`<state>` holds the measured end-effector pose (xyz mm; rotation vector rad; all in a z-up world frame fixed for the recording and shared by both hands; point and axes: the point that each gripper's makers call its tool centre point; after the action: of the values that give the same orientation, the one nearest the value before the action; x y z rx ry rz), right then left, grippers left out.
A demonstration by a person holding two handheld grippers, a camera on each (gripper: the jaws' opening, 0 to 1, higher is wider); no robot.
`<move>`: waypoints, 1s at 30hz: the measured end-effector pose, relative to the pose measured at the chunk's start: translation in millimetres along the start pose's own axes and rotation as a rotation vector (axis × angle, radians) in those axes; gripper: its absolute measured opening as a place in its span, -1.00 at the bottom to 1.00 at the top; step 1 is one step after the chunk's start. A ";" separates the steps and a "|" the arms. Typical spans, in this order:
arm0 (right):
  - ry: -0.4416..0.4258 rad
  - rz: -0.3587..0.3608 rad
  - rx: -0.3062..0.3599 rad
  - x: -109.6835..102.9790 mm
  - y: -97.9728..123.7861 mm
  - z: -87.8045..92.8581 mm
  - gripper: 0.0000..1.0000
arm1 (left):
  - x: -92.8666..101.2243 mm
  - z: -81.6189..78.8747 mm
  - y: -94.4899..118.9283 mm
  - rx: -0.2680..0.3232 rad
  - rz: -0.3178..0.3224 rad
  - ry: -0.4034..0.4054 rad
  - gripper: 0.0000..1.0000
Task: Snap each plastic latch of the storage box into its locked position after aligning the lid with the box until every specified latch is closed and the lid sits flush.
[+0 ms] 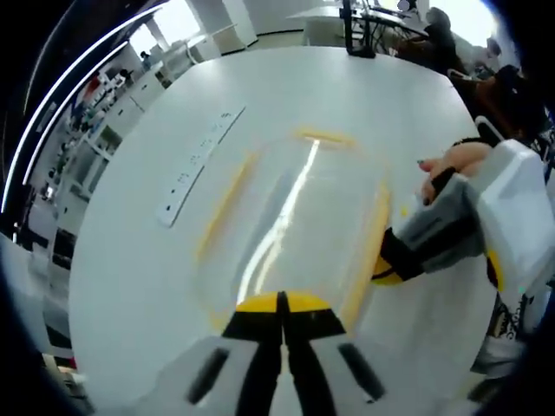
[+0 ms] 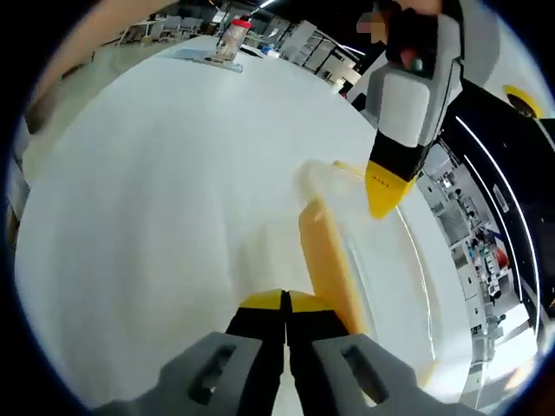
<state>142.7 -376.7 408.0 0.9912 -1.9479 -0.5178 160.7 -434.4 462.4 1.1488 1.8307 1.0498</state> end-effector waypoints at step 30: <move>-0.206 -0.052 0.280 43.6 79.5 -27.0 -0.73 | 17.5 -11.8 20.5 0.082 0.045 0.048 -0.67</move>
<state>116.8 -363.6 498.1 1.2054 -2.2266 -0.3949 151.4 -415.7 483.1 1.2279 1.9091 1.0439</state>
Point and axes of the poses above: the point that each gripper's makers call its tool centre point, and the gripper's own axes: y roughly backward along the fingers, x roughly to its right, z roughly out of its underside, and after that the axes turned 3 degrees about z, right-handed
